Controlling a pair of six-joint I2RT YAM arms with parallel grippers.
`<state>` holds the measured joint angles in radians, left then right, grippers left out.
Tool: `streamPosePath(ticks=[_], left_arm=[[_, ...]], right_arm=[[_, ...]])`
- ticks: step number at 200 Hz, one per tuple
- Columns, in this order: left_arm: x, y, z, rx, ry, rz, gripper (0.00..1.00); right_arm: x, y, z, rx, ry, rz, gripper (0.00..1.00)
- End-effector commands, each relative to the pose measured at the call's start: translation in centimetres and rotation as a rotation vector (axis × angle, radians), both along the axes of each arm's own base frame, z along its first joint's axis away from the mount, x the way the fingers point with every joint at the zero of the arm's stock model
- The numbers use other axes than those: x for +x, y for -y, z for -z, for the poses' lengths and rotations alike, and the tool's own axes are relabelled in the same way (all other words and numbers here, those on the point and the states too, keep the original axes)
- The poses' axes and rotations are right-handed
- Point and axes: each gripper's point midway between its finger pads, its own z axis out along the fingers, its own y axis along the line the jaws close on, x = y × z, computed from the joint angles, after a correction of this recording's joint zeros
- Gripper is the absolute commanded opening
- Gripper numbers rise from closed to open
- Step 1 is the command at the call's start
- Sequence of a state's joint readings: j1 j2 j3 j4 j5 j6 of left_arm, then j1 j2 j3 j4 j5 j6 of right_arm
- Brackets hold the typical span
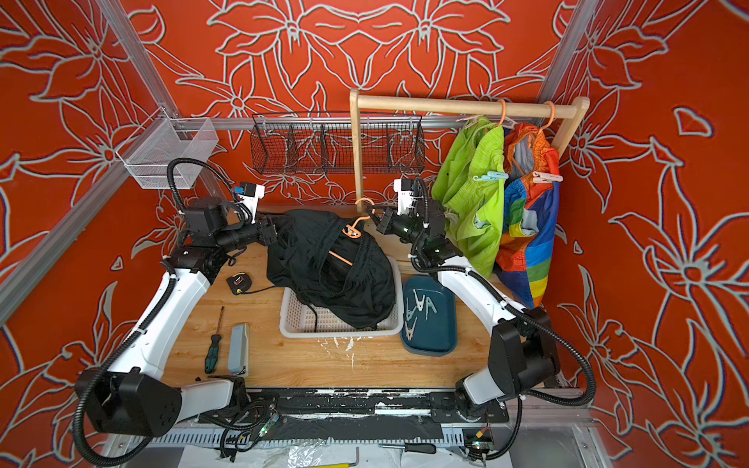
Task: Remove the clothespins securing shorts to the hanger
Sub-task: Remove the shorts from the hanger.
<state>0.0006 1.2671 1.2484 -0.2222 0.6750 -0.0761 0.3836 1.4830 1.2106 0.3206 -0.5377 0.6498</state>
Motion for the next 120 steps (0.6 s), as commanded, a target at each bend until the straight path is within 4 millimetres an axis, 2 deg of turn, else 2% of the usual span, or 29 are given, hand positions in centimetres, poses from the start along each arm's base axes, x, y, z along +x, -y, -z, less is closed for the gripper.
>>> streamPosePath(ticks=[1,57,76,92,120], left_arm=[[0.3,-0.7,-1.8,0.013,0.056,-0.044,0.97],[-0.1,-1.4,-2.9,0.046,0.121,-0.123,0.97],[-0.6,0.3,-2.9,0.078,0.143,-0.102,0.97],[-1.0,2.3,-2.4,0.133,0.154,-0.084,0.97],[-1.5,4.5,-1.8,0.160,0.183,-0.076,0.97]], right_arm=[[-1.1,1.1,-4.1,-0.083,0.122,0.041,0.00],[-0.5,2.4,-6.0,-0.238,0.182,0.122,0.00],[-0.3,1.9,-6.6,-0.218,0.189,0.110,0.00],[-0.4,0.8,-6.7,-0.212,0.193,0.092,0.00],[-0.9,-0.8,-7.0,-0.195,0.197,0.059,0.00]])
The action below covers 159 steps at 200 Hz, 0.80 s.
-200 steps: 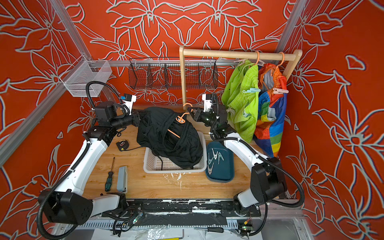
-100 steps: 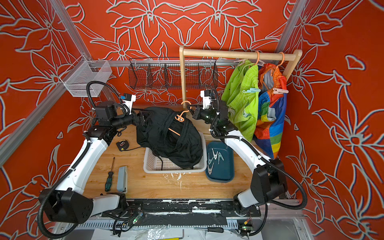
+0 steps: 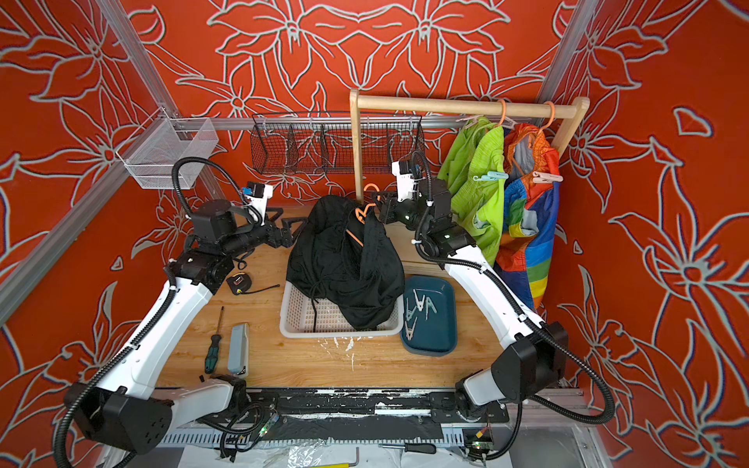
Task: Remove the clothespins securing shorts to the hanger
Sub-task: Remove the shorts from the hanger.
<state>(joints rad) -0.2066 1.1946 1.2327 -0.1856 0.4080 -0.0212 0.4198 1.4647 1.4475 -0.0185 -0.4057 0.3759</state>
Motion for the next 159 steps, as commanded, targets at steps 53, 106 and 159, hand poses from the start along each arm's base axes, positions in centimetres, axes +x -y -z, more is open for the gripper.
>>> streamPosePath(ticks=[53,106,159], left_arm=[[0.5,3.3,2.6,0.111,0.051,-0.046,0.97],[1.6,3.8,4.0,0.135,0.053,-0.094,0.97],[2.7,3.7,4.8,0.157,0.043,-0.120,0.67]], right_arm=[[-1.9,-3.8,-3.7,0.044,0.085,-0.077,0.00],[-3.0,-5.5,-4.2,0.057,0.089,-0.125,0.00],[-4.4,-6.8,-4.5,0.088,0.092,-0.175,0.00]])
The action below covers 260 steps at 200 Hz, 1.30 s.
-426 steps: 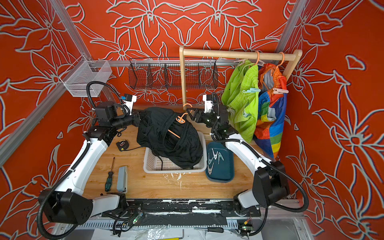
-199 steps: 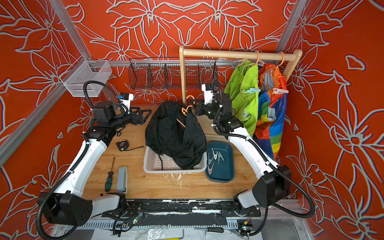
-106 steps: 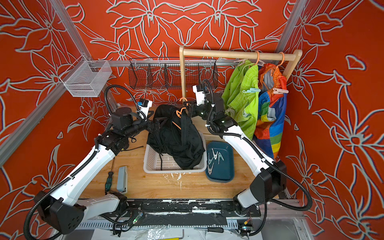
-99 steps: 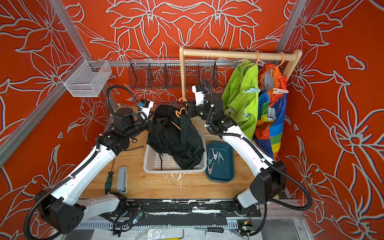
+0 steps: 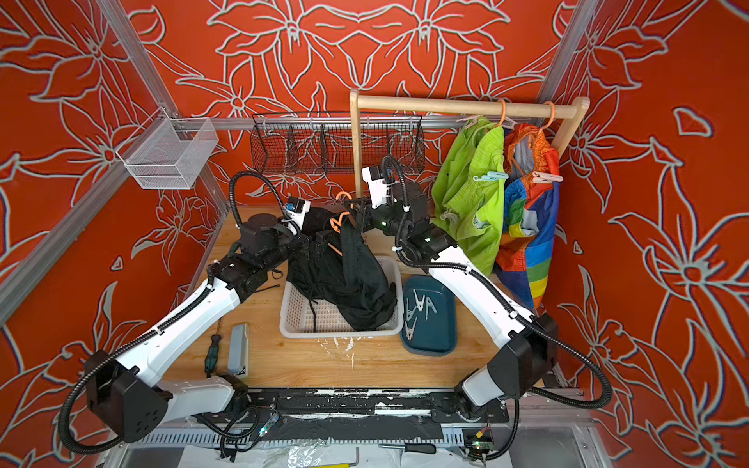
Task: Remove the clothespins securing shorts to the hanger
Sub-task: Remove the shorts from the hanger.
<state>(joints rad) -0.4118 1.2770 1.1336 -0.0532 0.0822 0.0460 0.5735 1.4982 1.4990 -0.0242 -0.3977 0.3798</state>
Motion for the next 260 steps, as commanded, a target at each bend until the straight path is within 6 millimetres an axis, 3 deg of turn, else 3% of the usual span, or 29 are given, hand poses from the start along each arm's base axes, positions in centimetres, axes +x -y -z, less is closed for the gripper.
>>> streamPosePath(ticks=[1,15,37,82,123,206,225,260], left_arm=[[0.8,-0.2,-0.4,0.009,0.031,-0.028,0.65],[0.9,-0.3,-0.2,0.020,0.026,-0.030,0.47],[1.1,-0.7,-0.3,0.035,0.021,-0.045,0.00],[1.0,-2.5,-1.8,0.021,0.047,-0.079,0.00],[1.3,-4.5,-2.5,0.012,0.053,-0.112,0.00],[3.7,-10.6,-2.4,-0.053,0.013,-0.231,0.00],[4.1,-11.6,-2.0,-0.062,0.003,-0.252,0.00],[4.6,-11.5,-1.0,-0.067,-0.030,-0.240,0.00]], right_arm=[[-0.9,-0.5,-3.7,0.087,0.077,-0.031,0.00],[-1.3,-0.7,-3.9,0.097,0.078,-0.043,0.00],[-1.8,-0.6,-4.0,0.101,0.078,-0.053,0.00],[-2.7,-0.7,-1.8,0.060,0.041,-0.087,0.00],[-5.4,-0.1,0.5,0.021,0.026,-0.160,0.00],[-11.9,4.7,0.6,-0.052,0.054,-0.150,0.00],[-12.6,6.3,0.2,-0.047,0.066,-0.114,0.00],[-12.6,9.1,-1.2,-0.024,0.098,-0.030,0.00]])
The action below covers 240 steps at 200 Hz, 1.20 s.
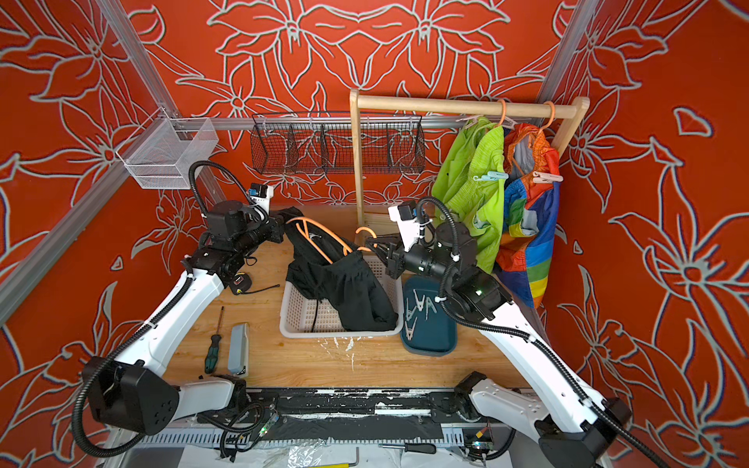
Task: Remove the clothespins securing shorts to the hanger
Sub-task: Remove the shorts from the hanger.
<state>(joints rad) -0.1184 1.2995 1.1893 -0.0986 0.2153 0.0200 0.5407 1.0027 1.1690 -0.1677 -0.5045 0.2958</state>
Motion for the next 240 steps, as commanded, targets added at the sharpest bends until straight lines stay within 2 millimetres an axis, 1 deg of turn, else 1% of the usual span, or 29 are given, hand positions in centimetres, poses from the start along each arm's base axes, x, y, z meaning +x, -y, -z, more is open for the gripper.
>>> streamPosePath(ticks=[1,27,43,55,70,82,90,100,107,116,127,142,156,168,184,205,208,224,234,240], left_arm=[[1.1,-1.7,-0.2,-0.010,0.000,-0.066,0.00],[0.3,-0.9,0.0,-0.013,-0.010,-0.047,0.00],[-0.7,0.5,-0.3,0.021,-0.011,-0.019,0.00],[-1.7,2.1,-0.5,0.053,-0.026,0.010,0.00],[-3.1,4.4,-0.9,0.113,-0.052,0.039,0.00],[-4.7,6.3,-2.1,0.130,-0.041,0.077,0.00],[-5.8,7.2,-3.0,0.108,-0.044,0.096,0.00],[-7.2,7.9,-4.5,0.065,-0.037,0.118,0.00],[-8.3,8.4,-5.5,0.036,-0.030,0.136,0.00],[-9.8,9.0,-7.0,0.003,-0.013,0.163,0.00],[-11.5,9.6,-8.7,-0.032,0.011,0.188,0.00],[-13.7,10.4,-10.5,-0.081,0.030,0.230,0.00],[-15.2,11.5,-11.6,-0.121,0.034,0.273,0.00],[-16.1,12.5,-12.3,-0.116,0.034,0.298,0.00],[-16.8,13.6,-13.1,-0.106,0.029,0.315,0.00],[-17.3,15.0,-14.2,-0.163,0.020,0.361,0.00],[-17.4,15.2,-14.4,-0.176,0.019,0.370,0.00],[-18.2,16.9,-15.6,-0.227,0.023,0.438,0.00],[-18.3,17.7,-15.8,-0.222,0.034,0.454,0.00],[-18.1,18.0,-15.5,-0.209,0.034,0.450,0.00]], right_arm=[[-0.4,2.0,-0.7,0.005,0.018,0.055,0.00],[1.5,4.9,-1.7,0.026,0.070,0.221,0.00],[2.9,6.3,-2.9,0.069,0.106,0.311,0.00],[4.1,6.6,-4.1,0.101,0.125,0.351,0.00],[6.0,6.1,-5.1,0.113,0.132,0.366,0.00],[7.6,5.1,-5.7,0.126,0.136,0.352,0.00],[8.8,4.5,-6.0,0.135,0.135,0.346,0.00],[10.1,3.6,-6.3,0.146,0.133,0.329,0.00],[11.1,3.0,-6.2,0.149,0.124,0.318,0.00],[12.0,2.1,-6.3,0.161,0.120,0.293,0.00],[13.0,1.1,-6.0,0.168,0.106,0.266,0.00],[14.0,0.3,-5.6,0.182,0.093,0.249,0.00],[14.6,-0.1,-5.4,0.192,0.088,0.239,0.00],[15.0,-0.4,-5.4,0.191,0.091,0.232,0.00],[15.2,-0.7,-5.9,0.185,0.100,0.224,0.00],[15.4,-1.0,-7.2,0.173,0.117,0.208,0.00],[15.5,-1.1,-7.0,0.167,0.112,0.207,0.00],[15.6,-1.5,-7.6,0.164,0.114,0.187,0.00],[15.7,-1.7,-7.5,0.164,0.112,0.180,0.00],[15.7,-1.8,-7.4,0.167,0.110,0.175,0.00]])
